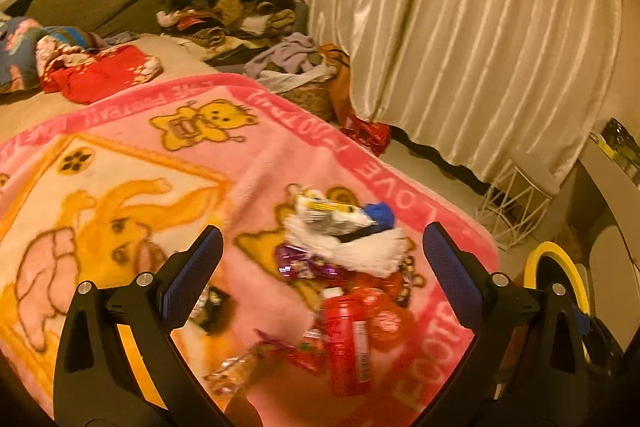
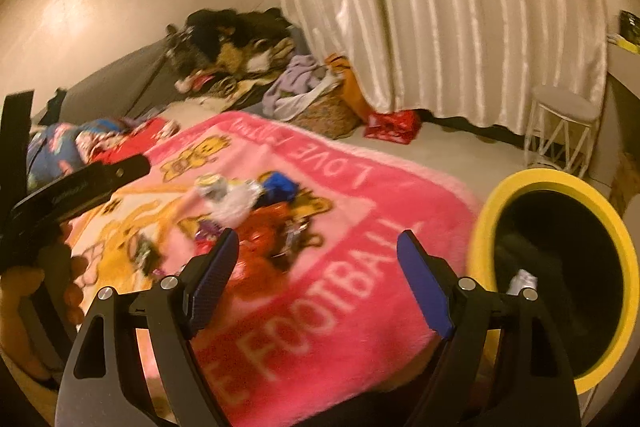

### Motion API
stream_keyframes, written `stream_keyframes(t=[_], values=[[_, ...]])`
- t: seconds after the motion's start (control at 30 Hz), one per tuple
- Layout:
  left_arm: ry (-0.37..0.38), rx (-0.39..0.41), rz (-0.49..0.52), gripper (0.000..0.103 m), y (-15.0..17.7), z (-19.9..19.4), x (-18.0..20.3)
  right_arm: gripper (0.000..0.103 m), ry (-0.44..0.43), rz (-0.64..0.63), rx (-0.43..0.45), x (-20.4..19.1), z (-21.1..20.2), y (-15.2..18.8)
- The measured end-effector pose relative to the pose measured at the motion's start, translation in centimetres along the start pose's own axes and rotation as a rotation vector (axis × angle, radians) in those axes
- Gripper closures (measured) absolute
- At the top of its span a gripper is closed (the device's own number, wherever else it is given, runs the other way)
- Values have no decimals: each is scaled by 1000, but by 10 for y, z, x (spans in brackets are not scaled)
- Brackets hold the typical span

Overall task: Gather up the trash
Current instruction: 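Grasp the green snack wrapper with the left gripper while the right grasps the red can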

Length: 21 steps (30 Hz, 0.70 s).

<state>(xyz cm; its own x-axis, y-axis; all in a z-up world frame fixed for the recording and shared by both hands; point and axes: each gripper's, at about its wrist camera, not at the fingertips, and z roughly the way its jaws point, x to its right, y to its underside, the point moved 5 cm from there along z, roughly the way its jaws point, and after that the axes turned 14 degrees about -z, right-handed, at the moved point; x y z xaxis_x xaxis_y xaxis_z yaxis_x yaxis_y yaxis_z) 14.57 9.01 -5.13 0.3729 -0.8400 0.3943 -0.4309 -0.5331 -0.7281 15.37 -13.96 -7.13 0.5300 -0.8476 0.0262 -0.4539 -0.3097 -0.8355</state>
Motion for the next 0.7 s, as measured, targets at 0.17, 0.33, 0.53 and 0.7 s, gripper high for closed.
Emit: stream_keyframes(t=[0.17,0.33,0.53,0.7], values=[[-45,3,-30,11,-4,2,-28,24,-80,-32,-29,-36,13,0],[-91,-3,-68,11,-3,5,-59,25,-140,-62,-89,-68,32,4],[-138,-64,-138,11,9,19,-100,39,-199,-68,-181,-97,58,16],[-153,-134,-235,11,22,32,-131,50,-211,-78,-255,-111,76,27]])
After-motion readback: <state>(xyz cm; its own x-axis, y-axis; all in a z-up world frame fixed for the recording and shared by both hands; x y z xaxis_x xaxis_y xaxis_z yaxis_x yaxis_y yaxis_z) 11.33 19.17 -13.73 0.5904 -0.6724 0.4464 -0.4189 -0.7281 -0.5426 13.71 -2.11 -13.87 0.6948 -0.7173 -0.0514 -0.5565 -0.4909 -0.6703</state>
